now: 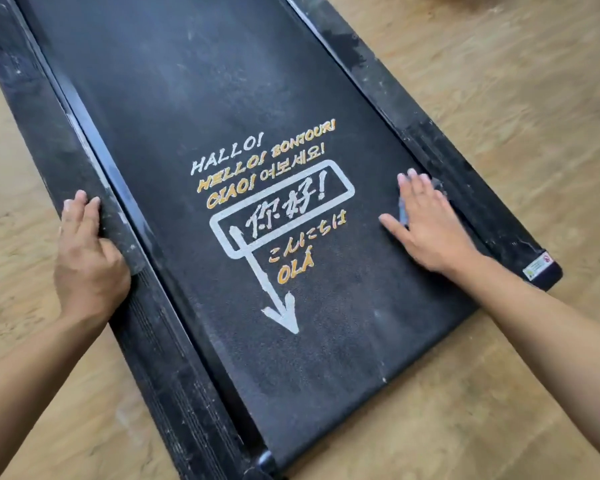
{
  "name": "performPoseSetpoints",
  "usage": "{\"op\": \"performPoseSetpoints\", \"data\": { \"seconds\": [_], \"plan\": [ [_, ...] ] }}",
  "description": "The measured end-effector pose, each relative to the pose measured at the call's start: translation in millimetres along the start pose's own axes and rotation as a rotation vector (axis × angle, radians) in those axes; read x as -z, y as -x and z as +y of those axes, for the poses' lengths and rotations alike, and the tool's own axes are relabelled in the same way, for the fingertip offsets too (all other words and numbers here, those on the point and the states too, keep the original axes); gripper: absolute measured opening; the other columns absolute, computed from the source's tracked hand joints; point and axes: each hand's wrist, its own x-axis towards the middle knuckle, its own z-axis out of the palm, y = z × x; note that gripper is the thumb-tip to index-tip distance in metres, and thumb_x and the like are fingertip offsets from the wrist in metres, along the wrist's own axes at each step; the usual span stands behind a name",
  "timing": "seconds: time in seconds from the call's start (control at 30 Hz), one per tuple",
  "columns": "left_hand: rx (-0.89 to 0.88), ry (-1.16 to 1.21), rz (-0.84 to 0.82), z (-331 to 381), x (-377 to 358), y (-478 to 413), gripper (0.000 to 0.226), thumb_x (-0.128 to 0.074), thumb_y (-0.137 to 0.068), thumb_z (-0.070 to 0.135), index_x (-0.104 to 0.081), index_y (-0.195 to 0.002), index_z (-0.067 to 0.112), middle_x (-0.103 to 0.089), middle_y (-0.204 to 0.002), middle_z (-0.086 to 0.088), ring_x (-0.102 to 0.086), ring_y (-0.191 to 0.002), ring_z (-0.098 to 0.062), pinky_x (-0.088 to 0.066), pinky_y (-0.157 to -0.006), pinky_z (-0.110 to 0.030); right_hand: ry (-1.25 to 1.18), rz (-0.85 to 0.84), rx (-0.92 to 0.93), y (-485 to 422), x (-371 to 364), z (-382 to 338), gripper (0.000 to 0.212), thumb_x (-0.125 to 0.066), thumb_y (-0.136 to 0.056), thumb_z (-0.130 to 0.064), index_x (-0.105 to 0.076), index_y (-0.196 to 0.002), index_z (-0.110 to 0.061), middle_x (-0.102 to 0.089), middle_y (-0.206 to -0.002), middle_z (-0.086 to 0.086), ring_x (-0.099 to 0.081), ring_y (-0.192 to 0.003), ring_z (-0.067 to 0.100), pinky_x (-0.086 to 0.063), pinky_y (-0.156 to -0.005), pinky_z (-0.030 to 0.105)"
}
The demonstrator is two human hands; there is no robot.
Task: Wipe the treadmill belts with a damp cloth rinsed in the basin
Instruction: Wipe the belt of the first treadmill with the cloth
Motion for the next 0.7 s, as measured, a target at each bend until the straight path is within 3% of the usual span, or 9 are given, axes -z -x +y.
{"op": "performPoseSetpoints", "data": {
  "seconds": [0.1, 0.2, 0.33, 0.43, 0.6, 0.7],
  "plan": [
    [-0.002, -0.01, 0.0, 4, 1, 0, 0.064, -0.031, -0.096, 0.006, -0.04, -0.16, 0.01, -0.026, -0.173, 0.001, -0.015, -0.161, -0.014, -0.007, -0.128, -0.019, -0.103, 0.056, -0.181, -8, -4, -3, 0.101, -0.013, -0.094, -0.084, 0.003, -0.168, -0.016, 0.008, -0.176, 0.004, 0.009, -0.162, 0.019, -0.008, -0.131, 0.05],
    [0.011, -0.006, 0.004, 7, 4, 1, 0.063, -0.033, -0.097, 0.003, -0.042, -0.159, 0.011, -0.027, -0.173, 0.002, -0.016, -0.161, -0.014, -0.005, -0.123, -0.01, -0.12, 0.087, -0.193, 9, -24, -86, 0.105, -0.019, -0.094, -0.084, 0.005, -0.167, -0.012, 0.012, -0.175, 0.008, 0.014, -0.161, 0.022, -0.001, -0.131, 0.049],
    [0.009, 0.006, 0.003, 7, 5, 1, 0.063, -0.034, -0.098, 0.001, -0.041, -0.159, 0.01, -0.027, -0.173, 0.002, -0.016, -0.161, -0.013, -0.003, -0.122, -0.007, -0.111, -0.045, 0.24, 67, -56, -232, 0.099, -0.015, -0.097, -0.079, 0.011, -0.166, -0.013, 0.023, -0.173, 0.006, 0.027, -0.158, 0.019, 0.005, -0.131, 0.046],
    [0.01, 0.01, 0.006, 9, 6, 2, 0.063, -0.034, -0.098, 0.0, -0.041, -0.16, 0.01, -0.027, -0.173, 0.001, -0.016, -0.161, -0.013, -0.003, -0.122, -0.007, -0.094, -0.137, 0.508, 108, -76, -287, 0.095, -0.023, -0.102, -0.074, 0.005, -0.167, -0.01, 0.02, -0.173, 0.006, 0.027, -0.157, 0.017, 0.003, -0.131, 0.044],
    [0.012, 0.004, -0.005, 11, 7, 3, 0.063, -0.035, -0.099, 0.0, -0.04, -0.16, 0.011, -0.026, -0.173, 0.003, -0.015, -0.161, -0.012, -0.001, -0.12, -0.005, 0.032, -0.061, 0.708, 90, -76, -245, 0.09, -0.029, -0.103, -0.071, -0.003, -0.168, -0.015, 0.005, -0.176, 0.003, 0.012, -0.161, 0.015, -0.005, -0.131, 0.041],
    [0.027, 0.016, -0.009, 12, 8, 4, 0.062, -0.034, -0.099, 0.002, -0.04, -0.16, 0.012, -0.025, -0.173, 0.004, -0.014, -0.161, -0.011, -0.003, -0.121, -0.007, 0.051, -0.027, 0.582, 63, -62, -190, 0.088, -0.027, -0.103, -0.072, -0.002, -0.168, -0.018, 0.005, -0.176, 0.0, 0.01, -0.161, 0.014, -0.008, -0.131, 0.043]
  ]
}}
